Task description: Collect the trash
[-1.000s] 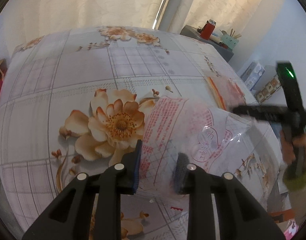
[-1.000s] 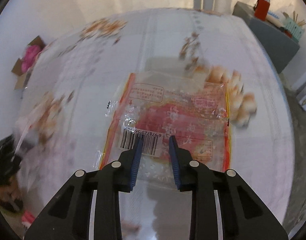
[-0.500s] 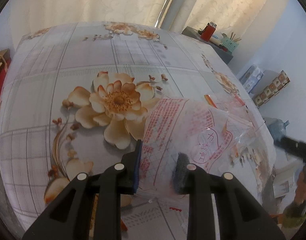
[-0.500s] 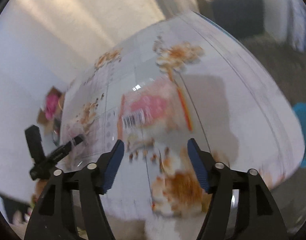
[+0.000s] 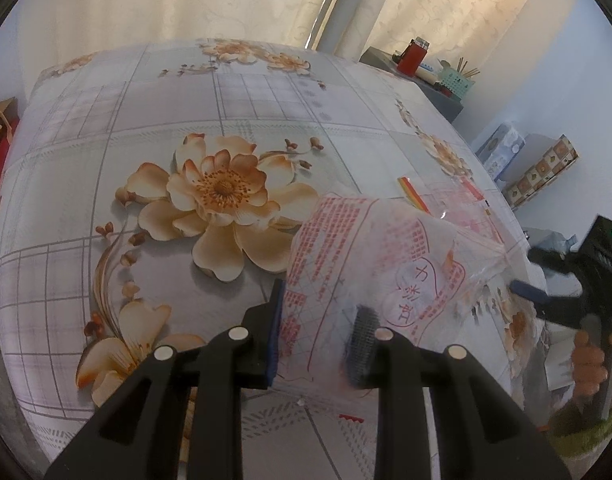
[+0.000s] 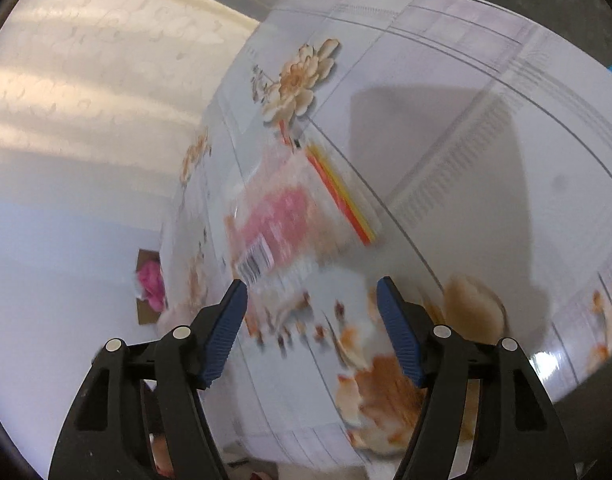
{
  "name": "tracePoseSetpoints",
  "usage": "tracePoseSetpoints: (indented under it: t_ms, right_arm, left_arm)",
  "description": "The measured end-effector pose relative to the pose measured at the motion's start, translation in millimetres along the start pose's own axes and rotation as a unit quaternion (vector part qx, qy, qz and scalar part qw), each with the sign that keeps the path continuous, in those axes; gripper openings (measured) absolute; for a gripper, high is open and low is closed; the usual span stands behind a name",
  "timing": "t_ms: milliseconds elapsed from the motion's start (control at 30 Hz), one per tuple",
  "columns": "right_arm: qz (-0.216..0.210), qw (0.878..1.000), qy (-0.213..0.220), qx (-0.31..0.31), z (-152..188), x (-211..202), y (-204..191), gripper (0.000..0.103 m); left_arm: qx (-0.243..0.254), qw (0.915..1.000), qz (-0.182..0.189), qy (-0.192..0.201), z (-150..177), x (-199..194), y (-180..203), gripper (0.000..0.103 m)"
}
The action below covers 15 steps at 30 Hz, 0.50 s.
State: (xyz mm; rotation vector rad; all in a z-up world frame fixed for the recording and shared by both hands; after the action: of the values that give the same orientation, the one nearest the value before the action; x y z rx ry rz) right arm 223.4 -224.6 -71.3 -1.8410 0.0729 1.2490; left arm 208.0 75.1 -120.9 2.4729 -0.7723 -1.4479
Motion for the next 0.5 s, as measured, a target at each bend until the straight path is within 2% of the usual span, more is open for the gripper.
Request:
tracePoseSetpoints:
  t_ms: [200,433,500]
  right_arm:
    - [0.026,0.999,0.012,-0.016,-27.9,13.6,-15.1,0.065]
    - [0.057,0.996,0.025,-0.066,-53.5,40.5,-42.8,0.065]
    - [0.07,0.993,0.029,-0.088,-56.5,47.3,-50.3,0.071]
  left_arm:
    - [0.006,0.9999,0.009,-0.002,3.0,0.1,2.2,0.025]
    - [0.009,0.9998,0.018,-0.006,3.5,0.0,1.1,0.025]
    - [0.009,0.9998,0.018,-0.006,3.6,0.0,1.0,0.025]
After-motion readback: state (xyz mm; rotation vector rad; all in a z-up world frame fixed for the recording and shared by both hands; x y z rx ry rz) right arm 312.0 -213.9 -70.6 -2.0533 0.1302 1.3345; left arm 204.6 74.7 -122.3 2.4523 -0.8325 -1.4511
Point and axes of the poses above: each gripper's, at about its wrist camera, not at the fingertips, and x roughly the way its jaws point, y to its right, z to its underside, the point moved 6 cm from there along x, roughly the way its jaws point, and after that the axes turned 5 degrees about z, right-handed, at the moved point
